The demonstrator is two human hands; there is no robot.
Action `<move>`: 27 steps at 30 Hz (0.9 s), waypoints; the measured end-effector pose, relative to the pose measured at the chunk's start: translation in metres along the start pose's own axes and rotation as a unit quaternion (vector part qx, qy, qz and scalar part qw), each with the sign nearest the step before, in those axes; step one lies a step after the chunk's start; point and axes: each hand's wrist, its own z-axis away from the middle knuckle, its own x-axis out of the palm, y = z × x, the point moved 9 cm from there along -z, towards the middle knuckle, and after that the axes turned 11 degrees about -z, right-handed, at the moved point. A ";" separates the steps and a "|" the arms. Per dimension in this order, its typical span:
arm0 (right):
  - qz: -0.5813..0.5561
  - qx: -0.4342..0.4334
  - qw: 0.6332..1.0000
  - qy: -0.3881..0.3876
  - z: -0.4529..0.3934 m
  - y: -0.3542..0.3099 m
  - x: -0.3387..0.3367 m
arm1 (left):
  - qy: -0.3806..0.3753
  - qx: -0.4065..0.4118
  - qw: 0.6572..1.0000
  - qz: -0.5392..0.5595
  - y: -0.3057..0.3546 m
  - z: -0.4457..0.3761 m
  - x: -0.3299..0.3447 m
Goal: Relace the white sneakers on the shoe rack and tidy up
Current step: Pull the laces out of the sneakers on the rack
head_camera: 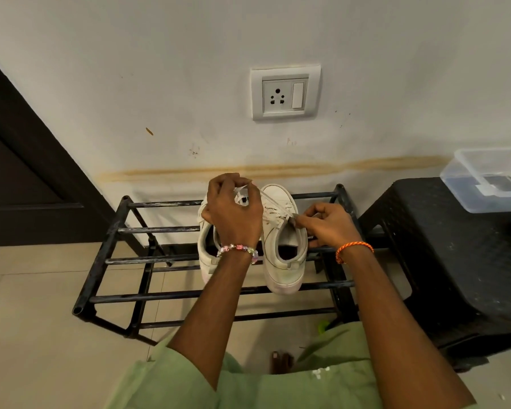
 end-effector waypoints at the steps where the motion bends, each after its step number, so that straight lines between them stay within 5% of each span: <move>1: -0.001 0.001 1.000 0.001 0.000 0.000 0.000 | -0.011 0.003 1.000 -0.008 -0.001 -0.001 0.002; 4: -0.002 0.002 1.000 0.003 0.000 0.000 -0.001 | -0.129 0.035 0.984 -0.116 0.000 0.005 0.020; 7: 0.005 0.001 1.000 -0.001 0.000 0.000 -0.001 | -0.272 0.138 0.921 -0.241 0.009 0.026 0.049; 10: 0.002 0.007 1.000 -0.002 0.000 0.000 -0.001 | -0.315 0.173 0.885 -0.298 0.010 0.035 0.063; 13: -0.010 0.017 1.000 -0.010 0.000 0.001 0.001 | -0.303 0.175 0.894 -0.279 0.012 0.033 0.065; 16: -0.020 0.023 0.999 -0.010 0.000 0.002 0.001 | -0.258 0.140 0.939 -0.177 0.015 0.023 0.055; 19: -0.031 0.030 0.999 -0.020 0.001 0.003 0.001 | -0.127 0.064 0.989 -0.042 0.011 0.001 0.026; 22: -0.027 0.031 0.999 -0.022 0.001 0.003 0.003 | -0.002 -0.073 0.995 0.069 -0.013 -0.012 -0.001; 25: -0.035 0.031 0.999 -0.018 0.001 0.003 0.002 | 0.032 -0.118 0.992 0.021 -0.024 -0.013 -0.013; 27: -0.031 0.030 0.999 -0.013 0.002 0.002 0.001 | -0.044 -0.066 0.995 -0.057 -0.019 -0.013 -0.002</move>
